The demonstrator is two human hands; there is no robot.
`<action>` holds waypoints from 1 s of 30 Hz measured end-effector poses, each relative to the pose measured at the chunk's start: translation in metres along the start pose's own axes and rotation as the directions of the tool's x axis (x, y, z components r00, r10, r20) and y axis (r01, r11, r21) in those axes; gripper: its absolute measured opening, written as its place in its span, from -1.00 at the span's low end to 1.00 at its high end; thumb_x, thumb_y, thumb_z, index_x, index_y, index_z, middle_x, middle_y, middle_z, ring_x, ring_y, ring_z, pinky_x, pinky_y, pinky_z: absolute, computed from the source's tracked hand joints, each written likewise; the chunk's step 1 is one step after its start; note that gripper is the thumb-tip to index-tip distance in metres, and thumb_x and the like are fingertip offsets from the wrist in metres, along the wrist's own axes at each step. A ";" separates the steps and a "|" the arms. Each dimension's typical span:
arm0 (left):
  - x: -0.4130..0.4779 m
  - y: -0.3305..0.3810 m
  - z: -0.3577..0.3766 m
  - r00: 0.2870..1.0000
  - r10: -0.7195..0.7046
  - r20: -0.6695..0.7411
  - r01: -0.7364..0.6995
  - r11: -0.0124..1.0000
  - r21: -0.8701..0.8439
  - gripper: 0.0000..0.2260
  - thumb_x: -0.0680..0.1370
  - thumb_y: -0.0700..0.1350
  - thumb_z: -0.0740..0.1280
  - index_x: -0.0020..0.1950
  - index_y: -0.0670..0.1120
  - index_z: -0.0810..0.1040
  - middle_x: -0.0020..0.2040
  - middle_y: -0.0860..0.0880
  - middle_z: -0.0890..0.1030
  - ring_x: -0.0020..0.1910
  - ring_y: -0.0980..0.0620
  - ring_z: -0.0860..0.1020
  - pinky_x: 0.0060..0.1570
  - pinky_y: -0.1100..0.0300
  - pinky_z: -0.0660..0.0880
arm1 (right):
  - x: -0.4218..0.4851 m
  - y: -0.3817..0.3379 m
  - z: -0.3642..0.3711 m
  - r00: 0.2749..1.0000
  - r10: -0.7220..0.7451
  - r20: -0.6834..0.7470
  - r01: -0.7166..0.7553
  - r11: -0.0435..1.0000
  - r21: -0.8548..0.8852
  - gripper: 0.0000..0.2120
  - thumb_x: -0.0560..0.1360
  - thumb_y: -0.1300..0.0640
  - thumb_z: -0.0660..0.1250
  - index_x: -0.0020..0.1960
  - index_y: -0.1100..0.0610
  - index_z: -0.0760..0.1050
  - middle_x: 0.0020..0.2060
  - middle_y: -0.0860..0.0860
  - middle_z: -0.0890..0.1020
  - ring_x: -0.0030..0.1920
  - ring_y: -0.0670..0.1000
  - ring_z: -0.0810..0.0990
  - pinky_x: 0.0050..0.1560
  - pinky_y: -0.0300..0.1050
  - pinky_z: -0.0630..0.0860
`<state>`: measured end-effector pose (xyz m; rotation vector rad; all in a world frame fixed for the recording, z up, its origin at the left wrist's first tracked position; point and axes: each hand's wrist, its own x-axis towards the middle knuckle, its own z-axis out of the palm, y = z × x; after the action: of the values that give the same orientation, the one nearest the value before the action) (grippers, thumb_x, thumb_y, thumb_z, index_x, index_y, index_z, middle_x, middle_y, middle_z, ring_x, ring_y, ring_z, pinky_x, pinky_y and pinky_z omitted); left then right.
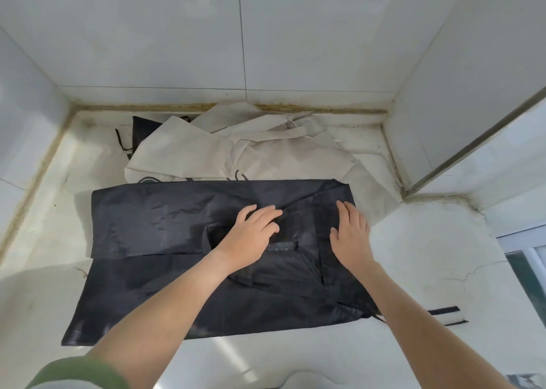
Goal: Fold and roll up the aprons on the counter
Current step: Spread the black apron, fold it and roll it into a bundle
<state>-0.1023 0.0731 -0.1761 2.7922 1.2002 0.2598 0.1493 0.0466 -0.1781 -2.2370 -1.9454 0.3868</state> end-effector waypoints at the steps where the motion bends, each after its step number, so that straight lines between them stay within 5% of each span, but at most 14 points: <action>1: 0.005 -0.004 -0.005 0.998 -0.041 -0.055 0.042 0.999 0.017 -0.78 0.45 -0.27 0.25 0.03 -0.07 0.58 0.30 -0.07 0.52 0.35 -0.03 0.40 0.36 -0.01 0.12 | 0.010 -0.003 -0.004 1.000 -0.022 0.001 0.022 1.000 0.014 -0.41 0.50 0.24 0.30 0.48 0.23 0.21 0.39 0.19 0.34 0.36 0.23 0.33 0.33 0.12 0.29; 6: 0.019 -0.042 -0.019 0.933 -0.359 -0.027 0.358 0.914 0.193 -0.46 0.31 -0.24 0.52 0.28 -0.18 0.52 0.26 -0.14 0.54 0.25 -0.10 0.51 0.28 -0.02 0.18 | 0.056 -0.019 -0.022 0.993 -0.078 0.085 0.070 0.993 0.097 -0.33 0.54 0.24 0.25 0.55 0.14 0.01 0.47 0.09 0.26 0.45 0.11 0.22 0.41 -0.01 0.16; 11: 0.025 -0.063 -0.033 0.893 -0.437 0.104 0.404 0.883 0.239 -0.45 0.62 0.03 0.17 0.55 -0.10 0.10 0.52 -0.03 0.22 0.51 0.02 0.14 0.44 -0.05 -0.05 | 0.082 -0.043 -0.022 0.915 -0.244 0.320 0.260 0.966 -0.007 -0.08 0.46 0.06 0.39 0.56 0.02 -0.18 0.56 0.01 -0.04 0.55 0.04 -0.11 0.48 0.09 -0.04; 13: 0.029 -0.067 -0.037 0.906 -0.413 0.097 0.389 0.899 0.200 -0.48 0.61 0.00 0.19 0.54 -0.08 0.14 0.48 0.00 0.26 0.48 0.03 0.16 0.44 -0.02 -0.09 | 0.089 -0.059 -0.020 0.880 -0.298 0.371 0.320 0.947 0.002 -0.09 0.46 -0.03 0.38 0.56 0.01 -0.17 0.56 0.00 -0.04 0.55 0.03 -0.15 0.49 0.08 -0.14; 18: 0.030 -0.078 -0.042 0.975 -0.220 -0.008 0.220 0.974 0.053 -0.70 0.51 -0.22 0.34 0.24 -0.12 0.52 0.16 -0.04 0.52 0.19 -0.08 0.45 0.21 0.12 0.15 | 0.101 -0.081 -0.022 0.897 -0.318 0.308 0.347 0.937 -0.044 -0.31 0.47 -0.11 0.36 0.47 0.11 0.16 0.38 0.07 0.30 0.43 0.12 0.20 0.47 0.02 0.02; 21: 0.028 -0.084 -0.047 0.974 -0.225 0.011 0.225 0.974 0.000 -0.75 0.53 -0.21 0.31 0.21 -0.12 0.53 0.14 -0.03 0.52 0.18 -0.07 0.45 0.19 0.13 0.28 | 0.105 -0.085 -0.028 0.868 -0.389 0.307 0.437 0.893 -0.103 -0.58 0.52 -0.04 0.32 0.27 0.18 0.40 0.18 0.07 0.37 0.25 0.09 0.31 0.33 -0.07 0.21; 25: 0.024 -0.090 -0.057 0.944 -0.307 0.123 0.303 0.952 0.048 -0.70 0.60 -0.07 0.20 0.34 -0.05 0.43 0.25 0.01 0.45 0.27 0.00 0.37 0.26 0.17 0.25 | 0.098 -0.086 -0.035 0.839 -0.462 0.289 0.486 0.874 -0.015 -0.74 0.60 0.03 0.20 0.13 0.22 0.41 0.07 0.07 0.44 0.14 0.06 0.40 0.03 -0.12 0.37; 30: 0.014 -0.094 -0.079 0.896 -0.400 0.192 0.385 0.916 0.111 -0.70 0.66 0.01 0.09 0.30 -0.05 0.48 0.11 -0.06 0.57 0.08 -0.08 0.51 -0.06 0.10 0.41 | 0.084 -0.088 -0.049 0.862 -0.467 0.198 0.495 0.859 -0.129 -0.74 0.62 0.01 0.16 0.13 0.21 0.38 0.01 0.09 0.55 -0.02 0.11 0.52 -0.18 -0.11 0.33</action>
<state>-0.1751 0.1495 -0.1107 2.4691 1.6996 -0.1110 0.0907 0.1456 -0.1149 -1.7442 -2.6208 0.3419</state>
